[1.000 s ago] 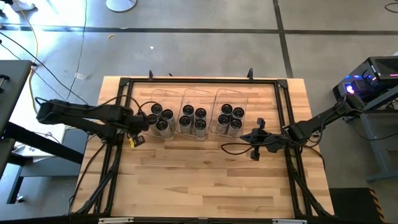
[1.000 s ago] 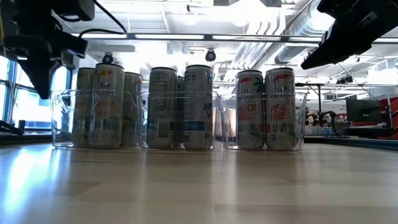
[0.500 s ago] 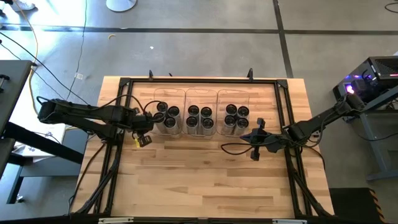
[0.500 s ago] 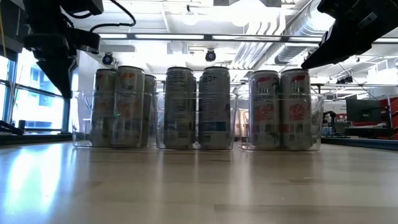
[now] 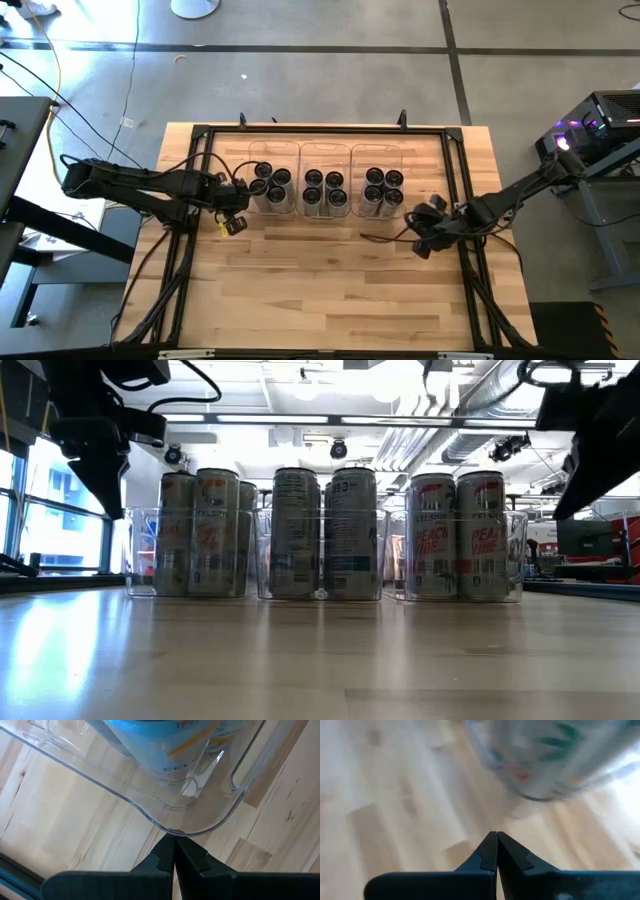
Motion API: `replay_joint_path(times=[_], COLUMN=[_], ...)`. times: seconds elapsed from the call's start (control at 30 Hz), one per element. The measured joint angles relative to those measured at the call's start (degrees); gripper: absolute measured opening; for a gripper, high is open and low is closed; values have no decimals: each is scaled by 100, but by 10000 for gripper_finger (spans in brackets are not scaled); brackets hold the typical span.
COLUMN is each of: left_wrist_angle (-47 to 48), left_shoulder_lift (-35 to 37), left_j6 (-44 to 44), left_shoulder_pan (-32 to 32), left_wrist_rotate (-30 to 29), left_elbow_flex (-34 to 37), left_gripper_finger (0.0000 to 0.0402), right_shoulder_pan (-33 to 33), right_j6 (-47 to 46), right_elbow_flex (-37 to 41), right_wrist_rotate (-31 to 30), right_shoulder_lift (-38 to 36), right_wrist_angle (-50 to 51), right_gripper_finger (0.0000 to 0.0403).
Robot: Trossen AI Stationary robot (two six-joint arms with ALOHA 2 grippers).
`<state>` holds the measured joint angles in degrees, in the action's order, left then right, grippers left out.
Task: Sort soda cans
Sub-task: Adjust the transparent bins
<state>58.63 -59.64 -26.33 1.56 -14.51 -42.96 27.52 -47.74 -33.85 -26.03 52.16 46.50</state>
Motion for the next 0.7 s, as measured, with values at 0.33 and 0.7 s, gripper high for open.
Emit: replay_joint_path(times=[0.33, 0.7], left_wrist_angle=[-60, -588], left_shoulder_lift=[0, 0], left_j6=[-107, -179], left_shoulder_pan=[-2, 0], left_wrist_rotate=[-21, -62], left_elbow_flex=[0, 315], left_gripper_finger=[0, 0], right_shoulder_pan=[-243, -705], right_j6=[33, 471], right_elbow_flex=[0, 2], right_wrist_rotate=[-656, -731], right_shoulder_lift=[190, 190], right_wrist_angle=[-107, -142], right_gripper_finger=[0, 0])
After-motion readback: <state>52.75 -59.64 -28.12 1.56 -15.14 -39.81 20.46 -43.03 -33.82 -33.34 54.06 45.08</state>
